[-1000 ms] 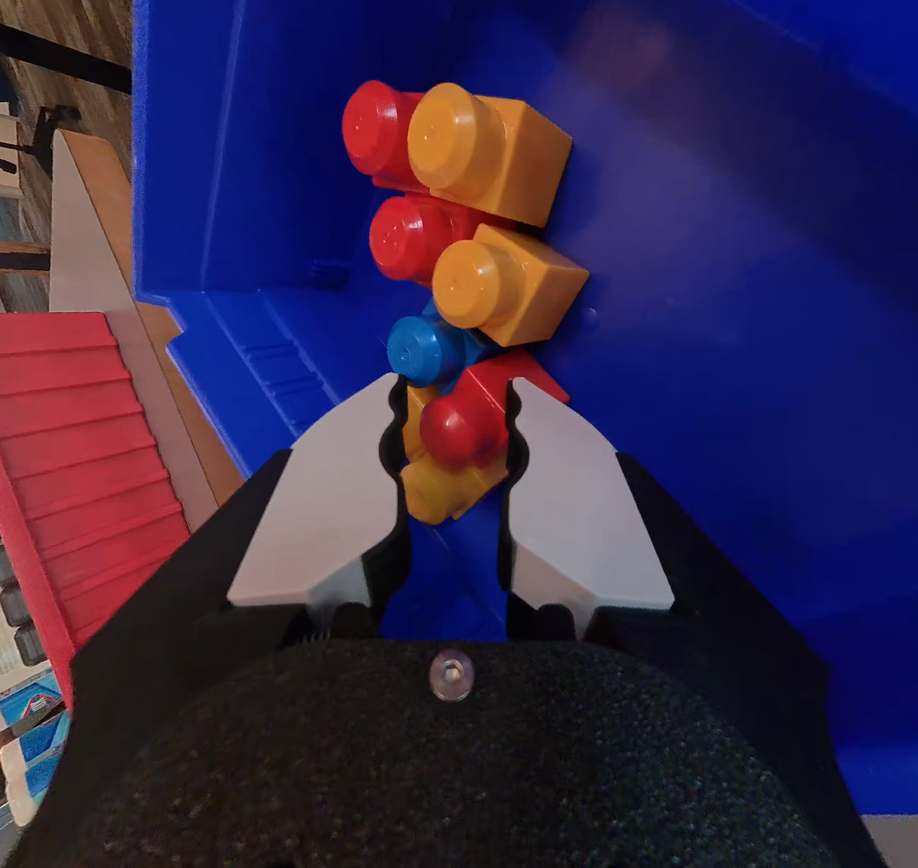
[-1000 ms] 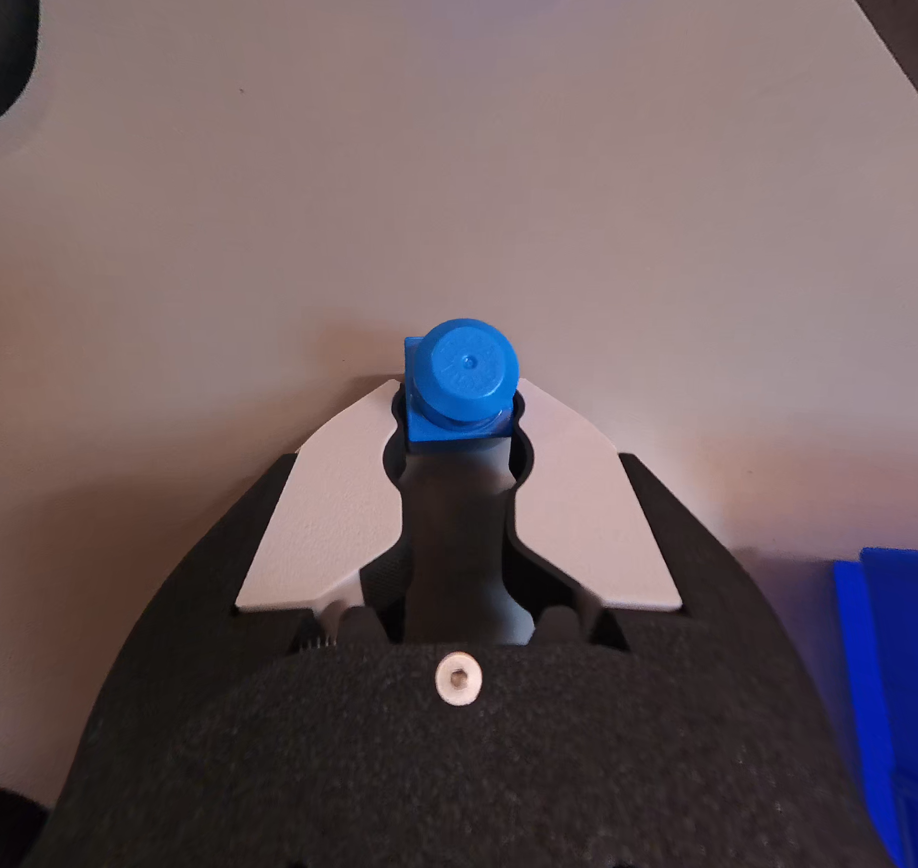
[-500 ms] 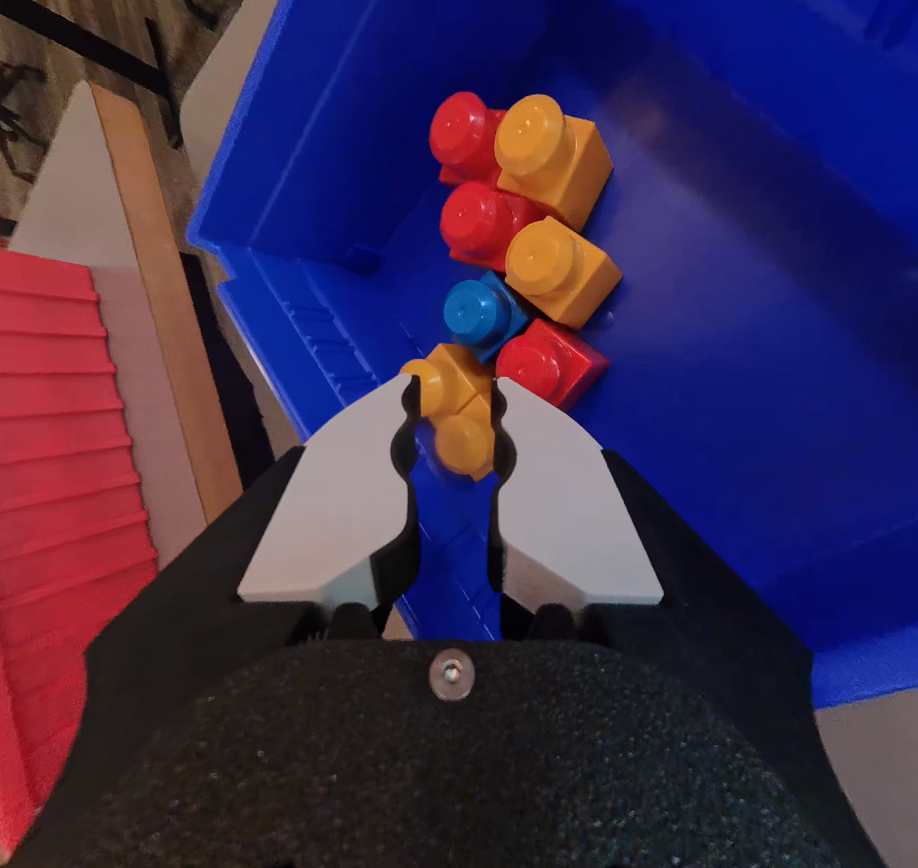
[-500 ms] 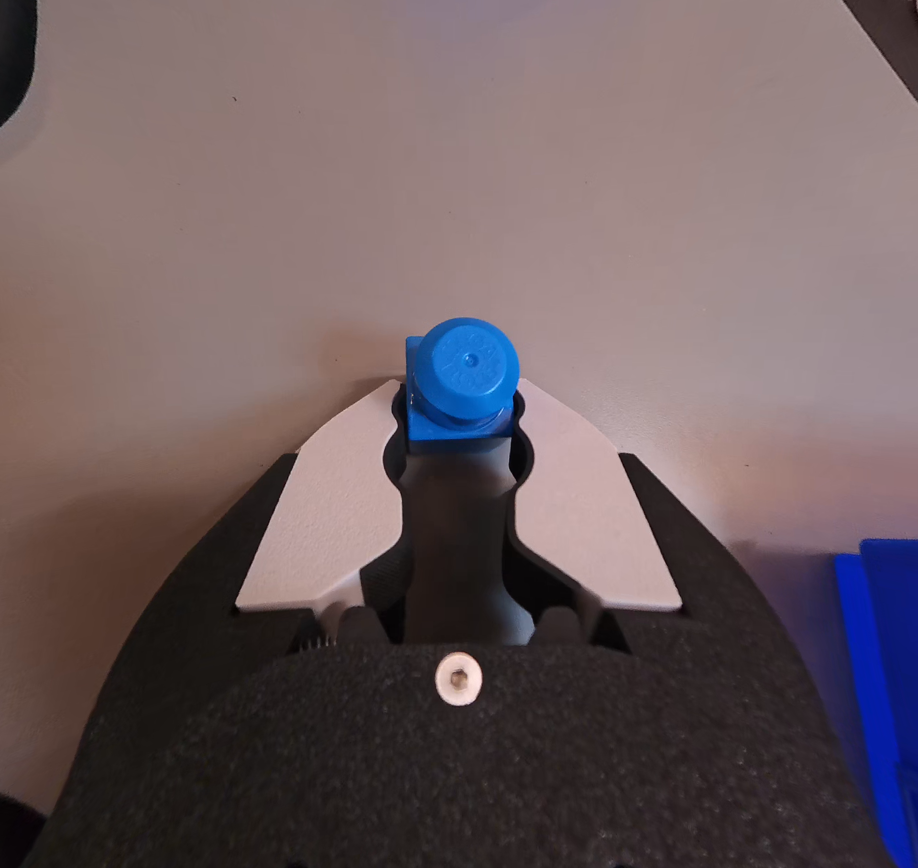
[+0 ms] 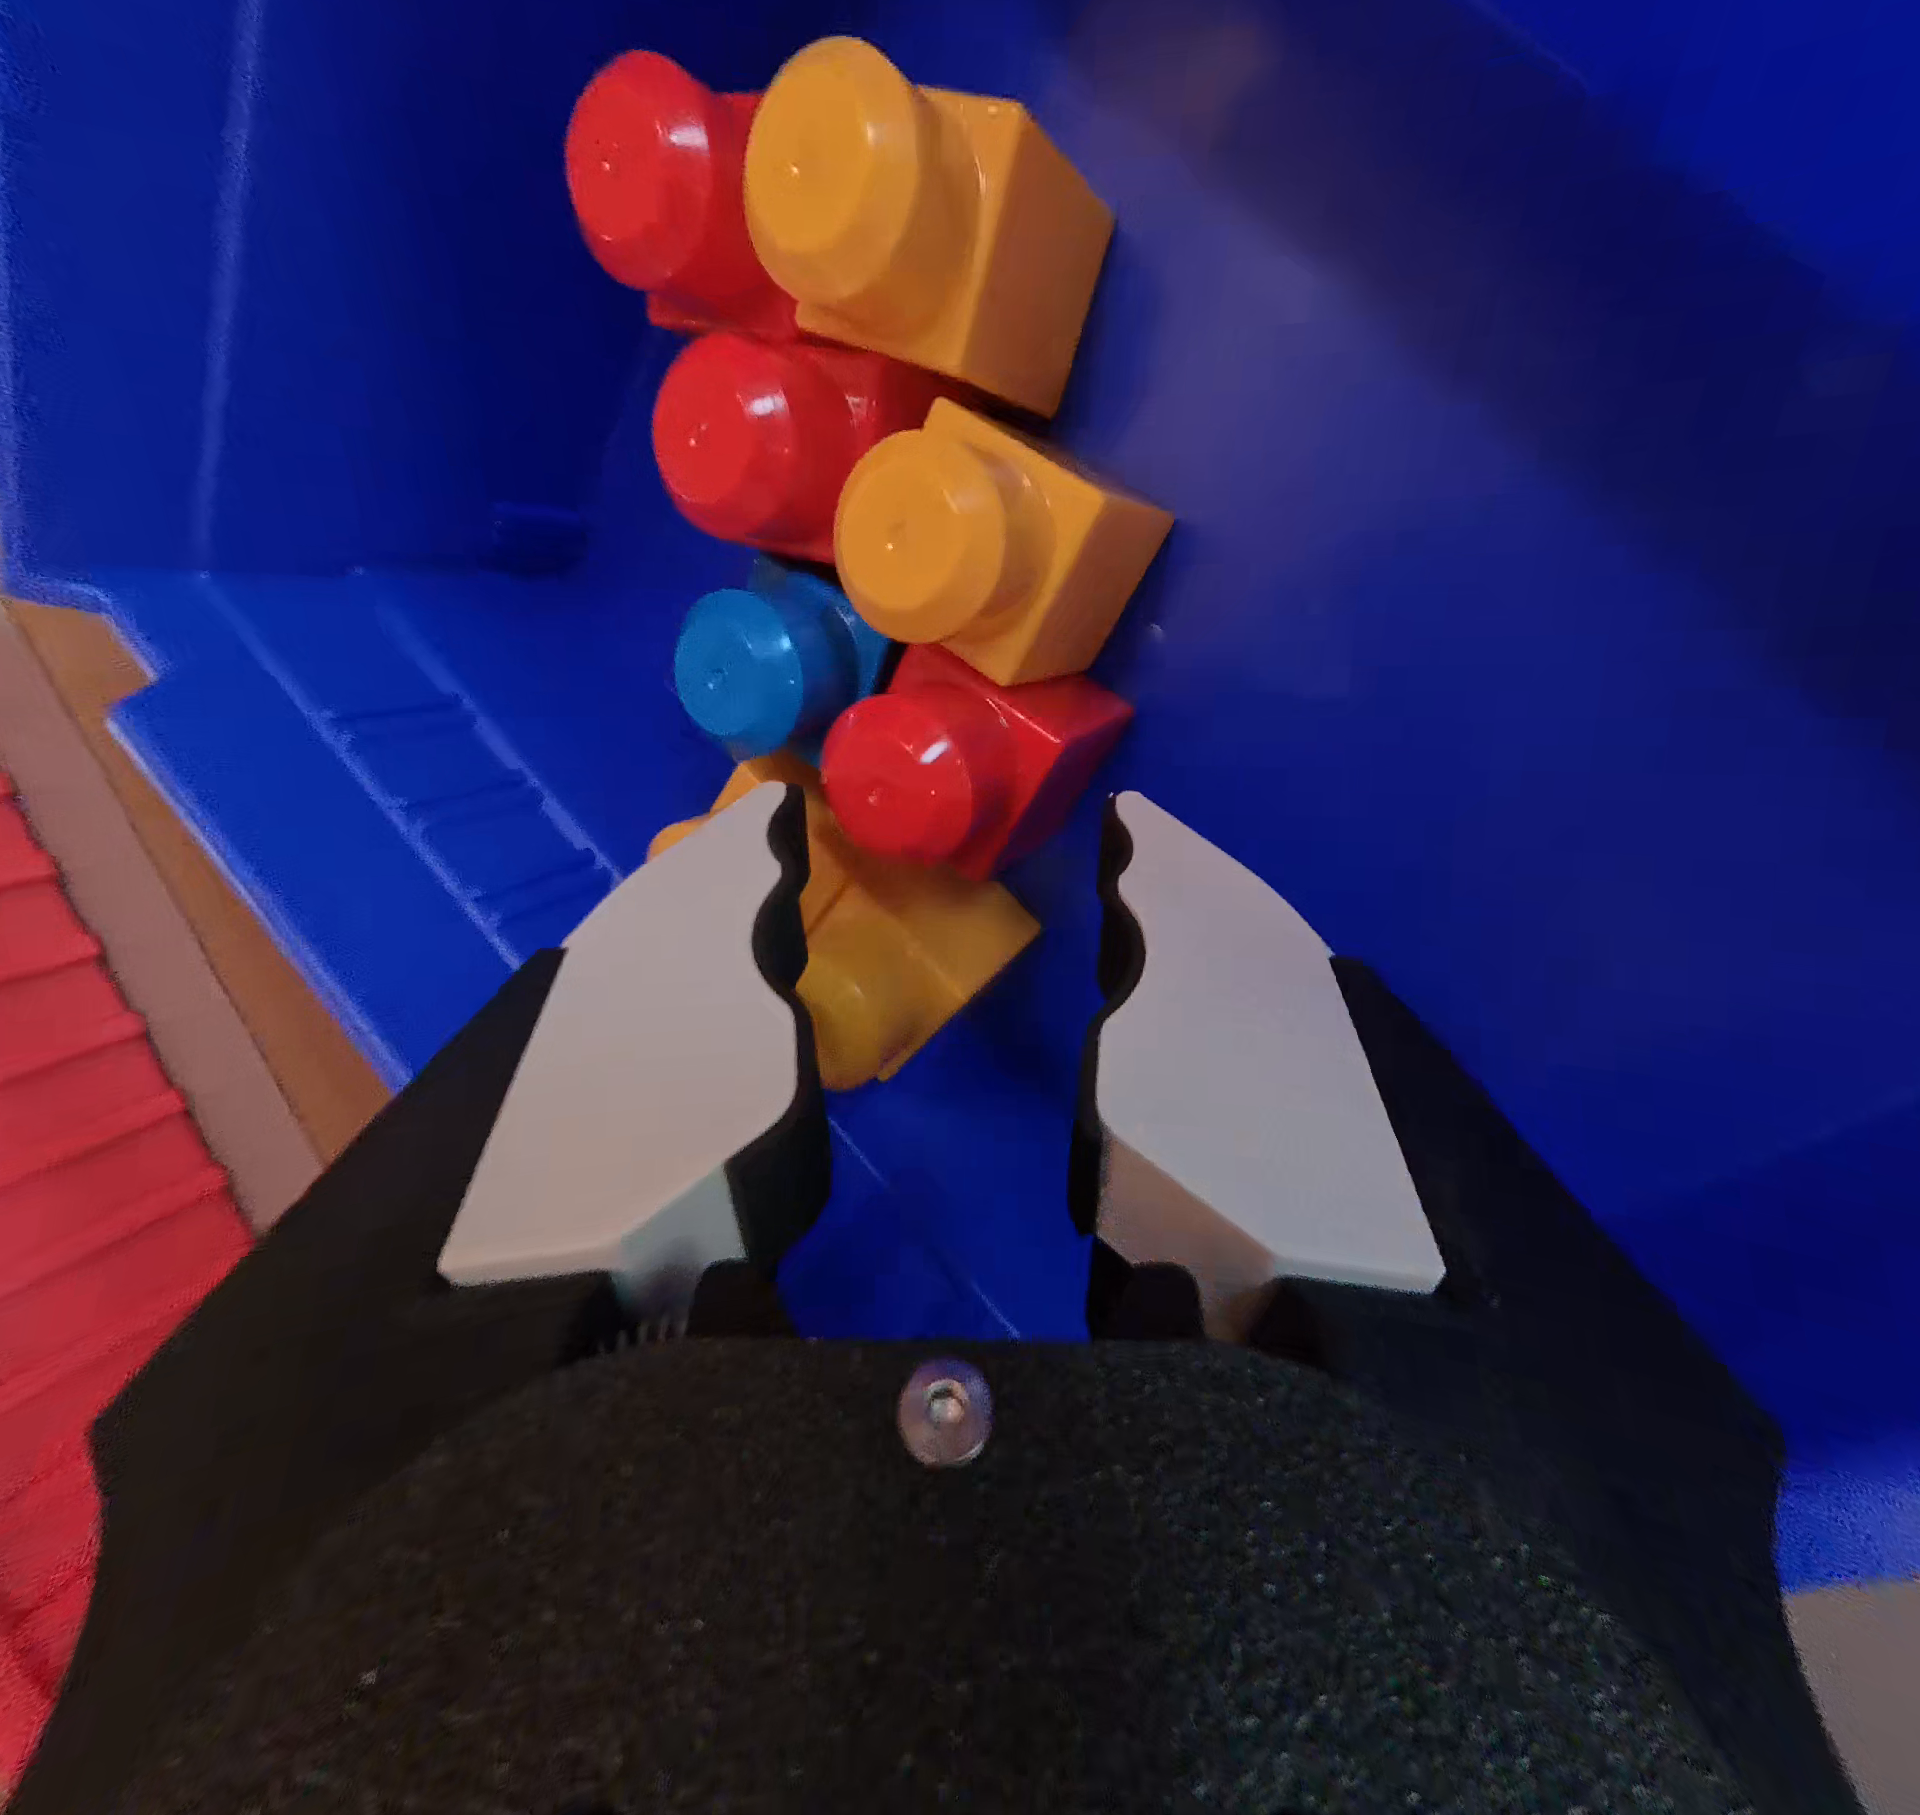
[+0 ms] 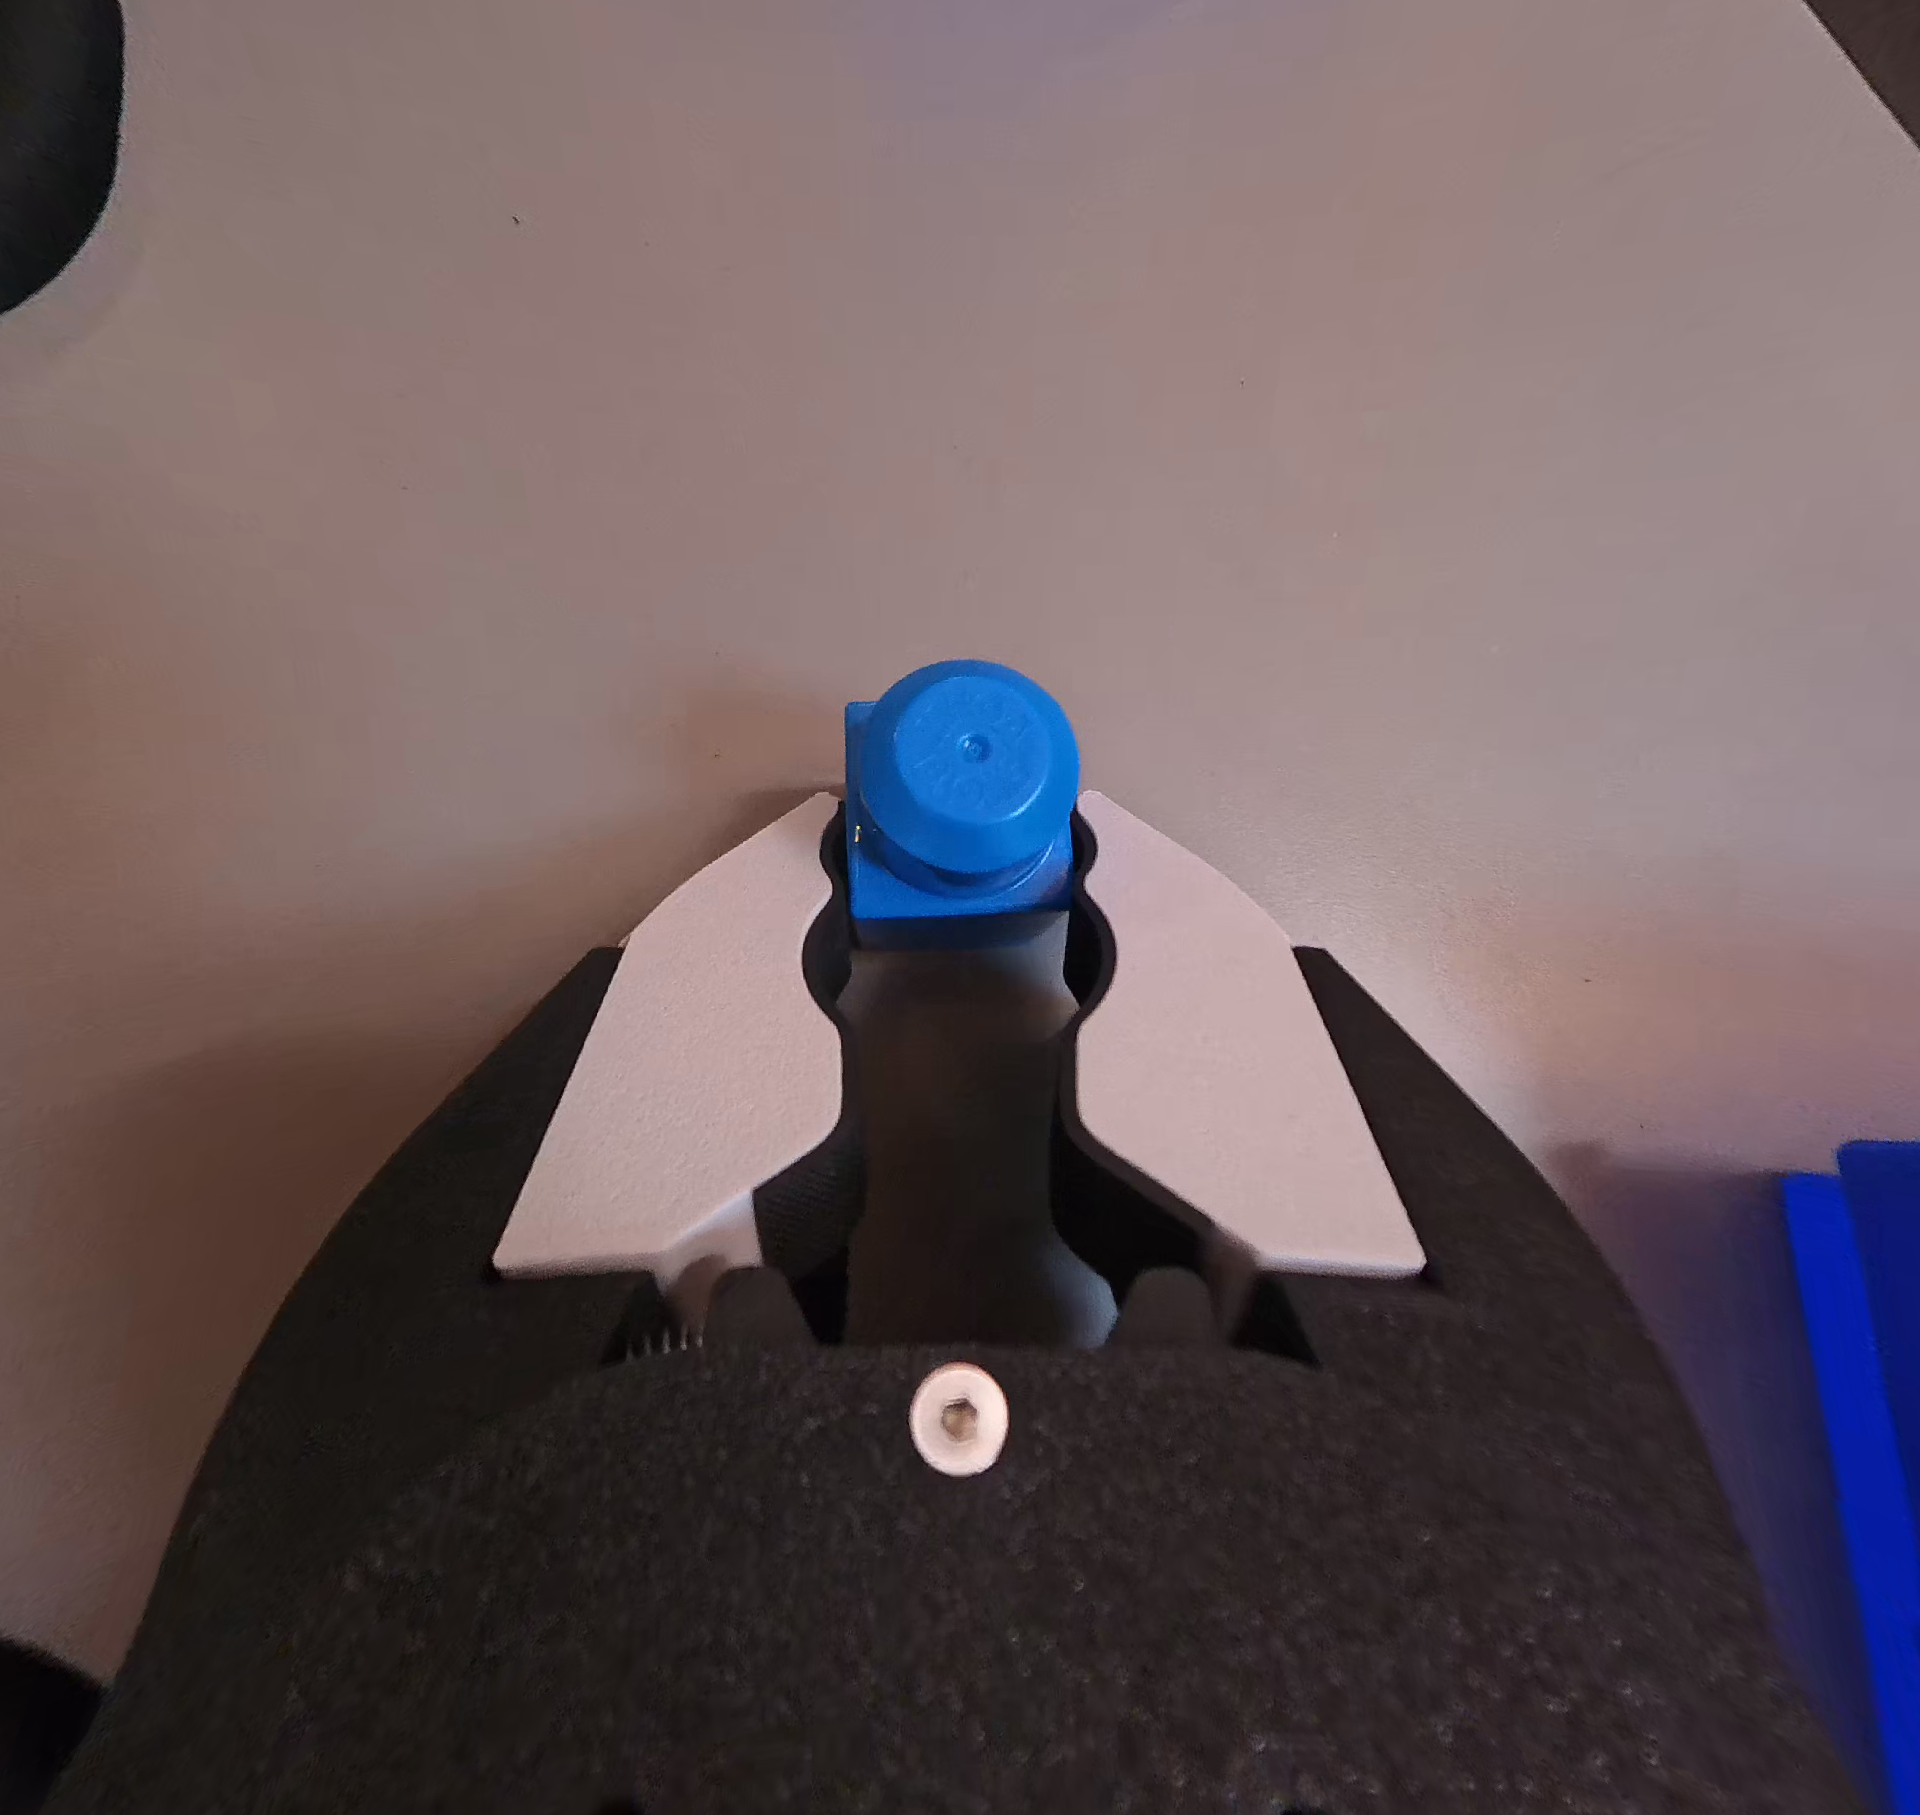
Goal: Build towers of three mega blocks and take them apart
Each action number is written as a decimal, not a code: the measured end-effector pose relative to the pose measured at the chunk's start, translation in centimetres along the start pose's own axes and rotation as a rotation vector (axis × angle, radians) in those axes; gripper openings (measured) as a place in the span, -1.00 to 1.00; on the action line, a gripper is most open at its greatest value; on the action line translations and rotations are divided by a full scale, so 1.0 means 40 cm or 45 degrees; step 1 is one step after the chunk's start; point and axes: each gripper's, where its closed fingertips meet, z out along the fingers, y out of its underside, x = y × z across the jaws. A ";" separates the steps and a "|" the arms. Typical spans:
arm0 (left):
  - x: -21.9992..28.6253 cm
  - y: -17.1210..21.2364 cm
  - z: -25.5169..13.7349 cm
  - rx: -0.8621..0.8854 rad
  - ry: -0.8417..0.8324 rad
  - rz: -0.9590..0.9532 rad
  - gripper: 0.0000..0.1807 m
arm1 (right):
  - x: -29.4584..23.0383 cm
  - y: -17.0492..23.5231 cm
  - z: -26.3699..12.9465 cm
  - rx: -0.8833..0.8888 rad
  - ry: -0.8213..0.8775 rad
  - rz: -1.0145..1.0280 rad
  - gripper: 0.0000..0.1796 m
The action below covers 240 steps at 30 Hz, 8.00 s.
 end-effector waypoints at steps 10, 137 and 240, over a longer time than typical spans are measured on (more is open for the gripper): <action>-0.011 -0.043 0.021 0.060 -0.188 0.210 -0.46 | -0.003 0.000 0.000 -0.002 -0.006 -0.003 -0.57; 0.565 -0.279 -0.668 1.389 0.960 0.694 -0.36 | -0.057 -0.248 -0.143 0.558 0.030 0.039 -0.60; 0.891 -0.247 -0.726 1.278 1.198 1.265 -0.59 | -0.111 -0.166 -0.048 0.254 -0.074 -0.039 -0.60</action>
